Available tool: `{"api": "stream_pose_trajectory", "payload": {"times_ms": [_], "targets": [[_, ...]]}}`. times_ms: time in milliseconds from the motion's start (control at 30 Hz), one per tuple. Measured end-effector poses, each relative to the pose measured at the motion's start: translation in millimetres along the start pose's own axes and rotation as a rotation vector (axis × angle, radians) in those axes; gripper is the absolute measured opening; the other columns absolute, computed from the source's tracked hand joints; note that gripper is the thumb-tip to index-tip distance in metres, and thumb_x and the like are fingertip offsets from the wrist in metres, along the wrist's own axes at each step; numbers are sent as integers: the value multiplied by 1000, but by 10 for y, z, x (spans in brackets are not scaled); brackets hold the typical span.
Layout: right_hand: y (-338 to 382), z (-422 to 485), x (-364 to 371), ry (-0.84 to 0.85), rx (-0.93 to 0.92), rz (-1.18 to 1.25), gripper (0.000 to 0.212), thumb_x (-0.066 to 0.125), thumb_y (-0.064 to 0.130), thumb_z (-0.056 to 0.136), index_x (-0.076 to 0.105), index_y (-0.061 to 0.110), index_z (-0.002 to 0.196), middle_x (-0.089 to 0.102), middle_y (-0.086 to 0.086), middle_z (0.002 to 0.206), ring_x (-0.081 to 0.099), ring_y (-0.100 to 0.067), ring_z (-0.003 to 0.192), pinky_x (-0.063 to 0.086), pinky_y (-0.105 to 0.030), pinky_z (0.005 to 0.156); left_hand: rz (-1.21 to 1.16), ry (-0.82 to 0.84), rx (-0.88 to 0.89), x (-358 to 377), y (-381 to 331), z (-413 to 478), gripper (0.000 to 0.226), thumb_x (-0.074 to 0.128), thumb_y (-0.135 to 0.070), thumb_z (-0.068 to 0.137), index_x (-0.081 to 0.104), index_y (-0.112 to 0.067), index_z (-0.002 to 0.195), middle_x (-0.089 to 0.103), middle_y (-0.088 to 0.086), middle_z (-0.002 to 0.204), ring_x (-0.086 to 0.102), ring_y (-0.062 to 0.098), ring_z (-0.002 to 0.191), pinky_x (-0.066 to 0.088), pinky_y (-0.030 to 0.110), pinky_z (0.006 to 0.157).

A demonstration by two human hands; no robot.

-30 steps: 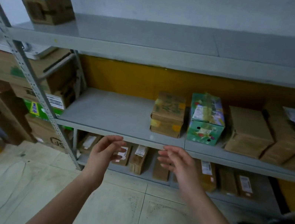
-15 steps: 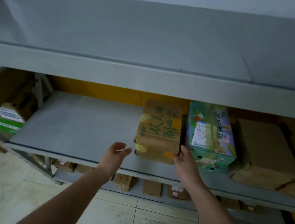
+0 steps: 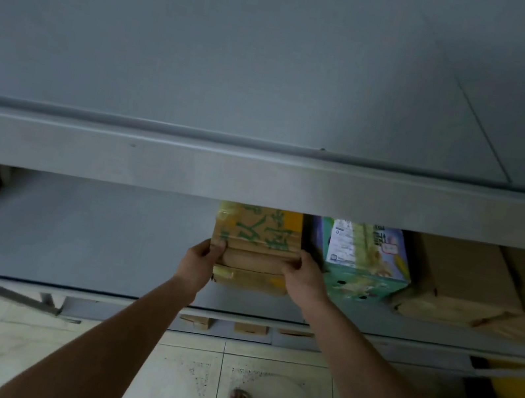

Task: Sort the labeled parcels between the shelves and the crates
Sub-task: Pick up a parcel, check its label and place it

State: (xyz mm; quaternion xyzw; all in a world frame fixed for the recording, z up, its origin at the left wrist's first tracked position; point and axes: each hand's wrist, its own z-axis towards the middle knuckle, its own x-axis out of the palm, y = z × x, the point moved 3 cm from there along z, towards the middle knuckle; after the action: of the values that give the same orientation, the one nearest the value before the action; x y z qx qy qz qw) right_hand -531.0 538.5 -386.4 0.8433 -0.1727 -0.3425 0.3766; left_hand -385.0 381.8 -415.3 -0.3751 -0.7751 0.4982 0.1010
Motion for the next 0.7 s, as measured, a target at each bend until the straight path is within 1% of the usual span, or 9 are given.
{"api": "stream_pose_trajectory", "payload": {"times_ms": [133,233,267,300,400,467,533,633,700], "targets": [[32,-477,31,14,-108,63,28,53,18,101,59,19,128,64,1,116,60,-17,105,42,-26,86,-47,2,58,-332,117,-400,33,52,-47,101,74,-23,97,73,3,90,63,22,90,51,39,88],[15,-978,50,-11,-182,132,23,56,17,100,61,24,122,64,11,103,59,1,91,46,-17,83,-64,4,113,-636,221,-912,45,51,-56,98,70,-15,97,66,14,87,58,21,84,46,39,81],[-16,-1147,67,-26,-203,156,21,58,17,99,63,25,118,66,15,103,60,5,93,47,-14,85,-78,6,129,-737,275,-1082,45,50,-54,100,69,-13,99,68,18,92,59,23,86,47,38,81],[-66,-1297,93,-40,-215,191,18,59,19,99,65,25,114,68,16,106,63,4,98,48,-15,89,-90,15,149,-822,322,-1249,41,50,-49,102,70,-13,100,69,18,96,62,23,89,48,38,84],[-154,-1722,200,-75,-238,323,23,61,24,97,69,24,119,72,10,114,66,-9,110,52,-31,97,-194,22,141,-1059,465,-1644,34,54,-39,102,70,-10,105,71,9,100,62,23,99,47,38,94],[-136,-1971,260,-75,-258,462,23,57,18,100,68,18,120,72,4,117,68,-13,110,56,-29,94,-350,26,48,-1213,562,-1790,29,53,-30,103,70,-9,113,73,7,112,65,23,108,49,38,100],[-127,-2179,294,-108,-292,568,22,54,13,101,68,14,118,72,-3,117,69,-16,109,58,-27,90,-470,66,-29,-1363,635,-1897,31,51,-27,104,66,-8,123,73,10,120,67,25,114,47,41,104],[-219,-2356,303,-265,-224,456,23,63,26,96,68,24,118,69,5,120,63,-15,114,51,-27,93,-624,112,-102,-1533,709,-2013,34,47,-26,105,60,-2,125,71,16,121,67,33,114,55,45,98],[-237,-2410,381,-178,-100,504,44,68,39,91,60,22,131,62,4,129,59,-17,120,46,-32,101,-679,161,-125,-1591,732,-2080,35,45,-26,105,60,-2,126,72,17,119,67,35,114,60,43,90]]}}
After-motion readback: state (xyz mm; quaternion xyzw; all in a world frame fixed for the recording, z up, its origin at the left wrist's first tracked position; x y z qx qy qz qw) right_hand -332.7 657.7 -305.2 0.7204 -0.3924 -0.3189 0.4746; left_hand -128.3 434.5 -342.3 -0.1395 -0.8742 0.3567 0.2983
